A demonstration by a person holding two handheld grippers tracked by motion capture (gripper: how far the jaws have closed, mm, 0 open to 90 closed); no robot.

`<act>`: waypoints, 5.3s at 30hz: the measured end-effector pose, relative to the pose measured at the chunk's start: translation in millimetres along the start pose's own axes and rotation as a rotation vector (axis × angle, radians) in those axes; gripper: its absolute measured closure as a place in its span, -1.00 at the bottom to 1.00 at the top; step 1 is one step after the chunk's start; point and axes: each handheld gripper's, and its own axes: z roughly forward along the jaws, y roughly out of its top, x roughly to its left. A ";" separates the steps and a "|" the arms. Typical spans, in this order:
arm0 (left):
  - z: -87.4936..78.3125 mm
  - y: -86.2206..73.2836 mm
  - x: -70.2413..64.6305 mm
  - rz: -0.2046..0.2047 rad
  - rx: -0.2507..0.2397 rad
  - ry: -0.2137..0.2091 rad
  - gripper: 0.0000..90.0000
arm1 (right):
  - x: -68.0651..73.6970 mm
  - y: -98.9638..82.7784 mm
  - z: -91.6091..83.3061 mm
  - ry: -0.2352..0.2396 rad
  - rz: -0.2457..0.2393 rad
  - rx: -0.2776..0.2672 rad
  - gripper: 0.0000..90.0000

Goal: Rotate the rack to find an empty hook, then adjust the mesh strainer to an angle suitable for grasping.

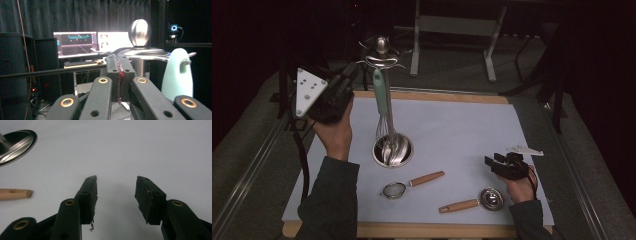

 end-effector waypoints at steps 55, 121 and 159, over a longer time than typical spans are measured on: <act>-18.3 -39.6 19.4 0.053 0.189 -0.060 0.88 | 0.2 -0.6 -0.4 0.001 -0.005 0.009 0.16; -89.6 -220.5 -91.3 0.090 0.730 -0.618 0.82 | 2.5 -3.2 3.0 0.002 -0.012 0.020 0.14; -19.4 -229.4 -145.9 -0.011 0.687 -0.629 0.92 | 2.0 -3.6 3.9 0.004 -0.015 0.023 0.14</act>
